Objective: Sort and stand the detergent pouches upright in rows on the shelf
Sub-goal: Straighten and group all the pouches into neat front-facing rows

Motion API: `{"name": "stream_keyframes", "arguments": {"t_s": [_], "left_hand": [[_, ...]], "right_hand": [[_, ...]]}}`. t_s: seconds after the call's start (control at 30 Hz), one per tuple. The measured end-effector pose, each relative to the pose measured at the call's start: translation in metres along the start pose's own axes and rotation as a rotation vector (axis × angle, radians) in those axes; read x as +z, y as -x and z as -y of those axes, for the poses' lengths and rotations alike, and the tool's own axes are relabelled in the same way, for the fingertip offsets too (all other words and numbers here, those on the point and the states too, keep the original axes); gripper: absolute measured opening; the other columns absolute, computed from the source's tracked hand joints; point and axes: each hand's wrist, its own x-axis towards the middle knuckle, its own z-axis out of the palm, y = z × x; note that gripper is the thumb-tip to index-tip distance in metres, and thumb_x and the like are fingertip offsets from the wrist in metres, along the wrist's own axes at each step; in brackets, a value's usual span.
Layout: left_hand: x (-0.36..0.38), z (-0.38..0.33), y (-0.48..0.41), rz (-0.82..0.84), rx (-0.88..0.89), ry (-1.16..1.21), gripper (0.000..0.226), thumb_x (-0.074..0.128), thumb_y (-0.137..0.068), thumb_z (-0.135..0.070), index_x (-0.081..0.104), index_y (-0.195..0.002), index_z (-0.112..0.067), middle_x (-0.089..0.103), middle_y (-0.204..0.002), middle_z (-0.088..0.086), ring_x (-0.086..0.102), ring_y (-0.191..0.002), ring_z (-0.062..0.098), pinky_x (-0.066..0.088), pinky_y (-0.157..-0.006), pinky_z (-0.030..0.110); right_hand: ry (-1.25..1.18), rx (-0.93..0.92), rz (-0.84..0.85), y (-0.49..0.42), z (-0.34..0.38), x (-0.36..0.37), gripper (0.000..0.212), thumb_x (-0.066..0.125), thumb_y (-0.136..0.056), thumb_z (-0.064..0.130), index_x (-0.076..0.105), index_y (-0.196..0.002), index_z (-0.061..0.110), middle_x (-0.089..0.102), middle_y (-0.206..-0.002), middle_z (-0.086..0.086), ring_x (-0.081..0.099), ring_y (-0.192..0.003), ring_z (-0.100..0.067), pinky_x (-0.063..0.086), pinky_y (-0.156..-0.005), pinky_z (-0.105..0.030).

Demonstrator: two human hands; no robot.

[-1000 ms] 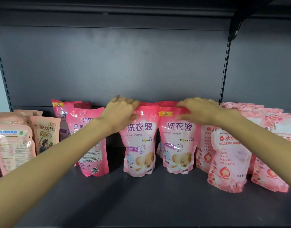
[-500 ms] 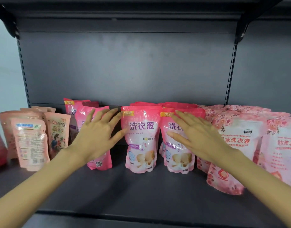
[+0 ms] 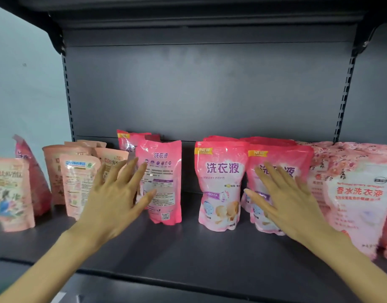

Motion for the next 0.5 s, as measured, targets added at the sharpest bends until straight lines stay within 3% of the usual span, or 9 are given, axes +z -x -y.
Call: {"name": "stream_keyframes", "arguments": {"t_s": [0.27,0.37,0.5], "left_hand": [[0.008,0.068,-0.007,0.033,0.043,0.002,0.075,0.009,-0.092,-0.058,0.053,-0.130,-0.011,0.055,-0.132,0.011,0.055,-0.117,0.032,0.036,-0.099,0.057],[0.015,0.096,-0.011,0.026,0.075,-0.007,0.067,0.019,-0.091,-0.054,0.054,-0.130,-0.011,0.056,-0.131,0.010,0.055,-0.117,0.031,0.038,-0.098,0.056],[0.019,0.117,-0.024,-0.031,0.159,0.004,0.060,0.035,-0.085,-0.049,0.055,-0.128,-0.011,0.059,-0.128,0.008,0.058,-0.113,0.029,0.041,-0.094,0.056]], "right_hand": [[-0.129,-0.028,-0.059,-0.013,0.081,0.007,0.089,-0.014,-0.069,0.070,0.004,-0.149,0.034,-0.010,-0.154,0.015,-0.002,-0.145,-0.011,-0.001,-0.116,-0.031],[-0.193,-0.049,-0.132,-0.026,0.116,0.003,0.086,-0.005,-0.074,0.071,0.014,-0.148,0.032,0.002,-0.157,0.012,0.006,-0.145,-0.009,0.003,-0.113,-0.026],[-0.215,-0.117,-0.212,-0.052,0.147,-0.006,0.080,0.008,-0.082,0.070,0.022,-0.148,0.027,0.011,-0.157,0.007,0.013,-0.144,-0.012,0.015,-0.117,-0.035]]}}
